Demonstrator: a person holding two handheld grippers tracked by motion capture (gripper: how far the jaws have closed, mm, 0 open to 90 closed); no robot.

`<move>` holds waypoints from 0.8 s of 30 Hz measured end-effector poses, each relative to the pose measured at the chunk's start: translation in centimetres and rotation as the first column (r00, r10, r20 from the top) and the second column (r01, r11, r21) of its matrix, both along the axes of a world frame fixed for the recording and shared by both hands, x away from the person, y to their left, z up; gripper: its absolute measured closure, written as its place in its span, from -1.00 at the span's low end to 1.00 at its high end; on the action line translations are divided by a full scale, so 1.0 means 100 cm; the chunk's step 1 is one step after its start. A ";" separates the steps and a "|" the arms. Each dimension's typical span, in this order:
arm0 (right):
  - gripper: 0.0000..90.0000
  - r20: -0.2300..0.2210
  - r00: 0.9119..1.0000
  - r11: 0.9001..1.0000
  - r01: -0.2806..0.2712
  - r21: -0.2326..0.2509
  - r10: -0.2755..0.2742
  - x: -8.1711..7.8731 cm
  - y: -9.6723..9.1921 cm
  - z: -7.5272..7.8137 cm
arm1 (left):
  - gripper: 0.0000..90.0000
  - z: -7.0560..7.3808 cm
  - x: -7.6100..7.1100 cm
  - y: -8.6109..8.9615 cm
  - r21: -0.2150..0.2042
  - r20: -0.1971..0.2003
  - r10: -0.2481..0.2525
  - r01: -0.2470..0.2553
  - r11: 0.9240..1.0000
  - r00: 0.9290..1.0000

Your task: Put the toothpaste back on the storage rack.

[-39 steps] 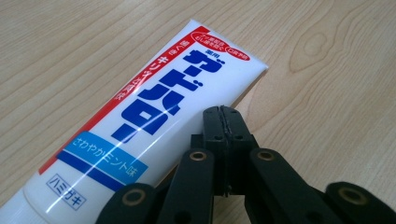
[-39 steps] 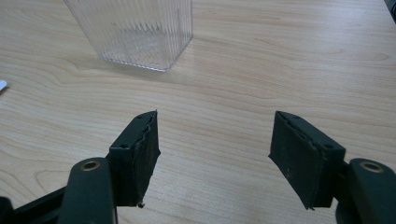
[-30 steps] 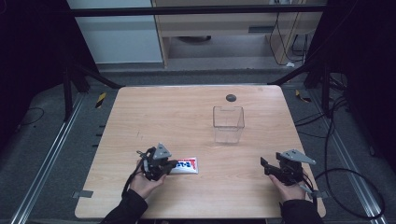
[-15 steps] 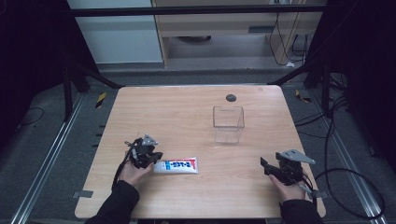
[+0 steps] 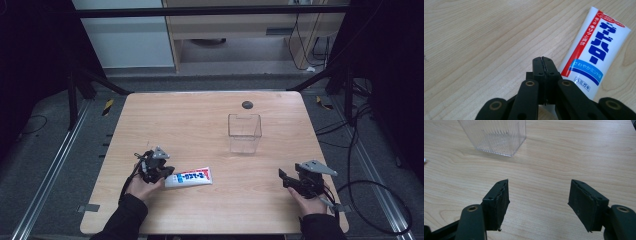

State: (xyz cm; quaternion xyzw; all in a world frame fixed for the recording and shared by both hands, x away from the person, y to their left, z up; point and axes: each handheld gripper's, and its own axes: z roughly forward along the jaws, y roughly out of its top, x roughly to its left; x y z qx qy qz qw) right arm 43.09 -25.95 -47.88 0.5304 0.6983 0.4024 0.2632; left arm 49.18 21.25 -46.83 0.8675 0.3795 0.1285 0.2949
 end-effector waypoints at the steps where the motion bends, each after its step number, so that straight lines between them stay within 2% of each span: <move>1: -0.28 0.001 1.000 1.000 0.000 -0.001 0.000 0.000 0.000 0.000 | 0.99 0.000 -0.002 0.000 -0.005 -0.001 0.000 0.000 1.000 1.000; 20: -0.28 0.003 1.000 1.000 0.000 -0.003 0.000 0.000 -0.002 0.000 | 0.99 -0.001 -0.026 -0.004 0.007 -0.014 -0.042 0.042 0.999 0.999; 24: -0.28 -0.002 1.000 1.000 0.000 0.002 0.000 0.000 -0.002 0.000 | 0.99 -0.001 -0.029 -0.007 0.026 -0.018 -0.057 0.058 0.998 0.998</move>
